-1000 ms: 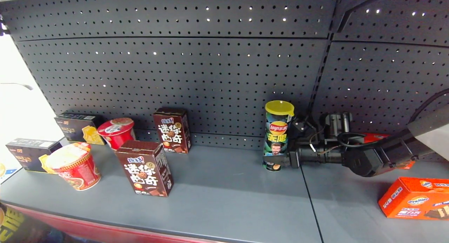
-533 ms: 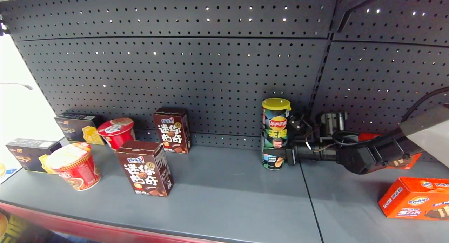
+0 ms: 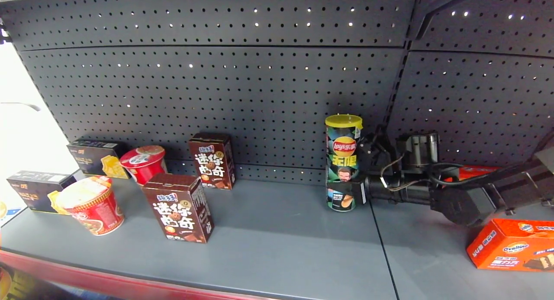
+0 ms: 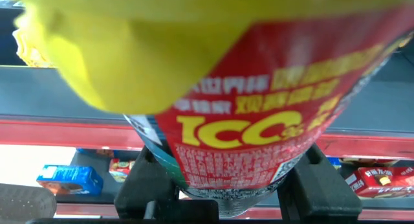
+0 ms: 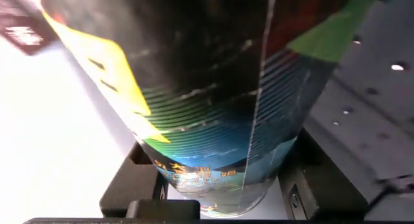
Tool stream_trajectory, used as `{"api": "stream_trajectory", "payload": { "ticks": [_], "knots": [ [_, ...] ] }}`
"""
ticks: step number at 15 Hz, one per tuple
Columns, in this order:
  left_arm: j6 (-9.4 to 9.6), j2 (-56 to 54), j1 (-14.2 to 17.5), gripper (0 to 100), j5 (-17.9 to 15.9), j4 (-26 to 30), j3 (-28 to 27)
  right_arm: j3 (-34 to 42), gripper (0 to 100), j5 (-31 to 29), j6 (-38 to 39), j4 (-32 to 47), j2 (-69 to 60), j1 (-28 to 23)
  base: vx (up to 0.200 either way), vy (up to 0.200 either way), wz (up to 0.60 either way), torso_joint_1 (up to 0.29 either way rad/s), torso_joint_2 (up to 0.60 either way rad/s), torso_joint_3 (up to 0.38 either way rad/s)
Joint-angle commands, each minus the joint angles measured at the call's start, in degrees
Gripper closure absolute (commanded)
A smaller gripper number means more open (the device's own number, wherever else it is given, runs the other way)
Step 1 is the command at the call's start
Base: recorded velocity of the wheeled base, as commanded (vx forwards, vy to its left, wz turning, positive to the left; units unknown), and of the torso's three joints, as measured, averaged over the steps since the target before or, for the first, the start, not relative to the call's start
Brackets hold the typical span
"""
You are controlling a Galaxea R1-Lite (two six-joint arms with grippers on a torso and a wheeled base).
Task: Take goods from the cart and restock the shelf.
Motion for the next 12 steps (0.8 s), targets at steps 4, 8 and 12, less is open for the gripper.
{"api": "stream_trajectory", "payload": {
  "ticks": [4,8,12],
  "knots": [
    [-0.04,-0.1,0.0,100,0.0,-0.1,-0.7,14.4,100,-9.4,6.2,-6.1,-15.9,8.6,0.0,0.0,0.0,0.0,0.0,0.0],
    [-0.04,0.0,0.0,100,0.1,-0.4,-0.8,26.9,100,-14.1,7.5,-11.0,-23.9,12.4,0.0,0.0,0.0,0.0,0.0,0.0],
    [0.05,0.0,0.1,100,0.3,-0.3,-0.8,35.9,100,-18.5,7.6,-17.2,-28.7,13.8,0.0,0.0,0.0,0.0,0.0,0.0]
  ]
}}
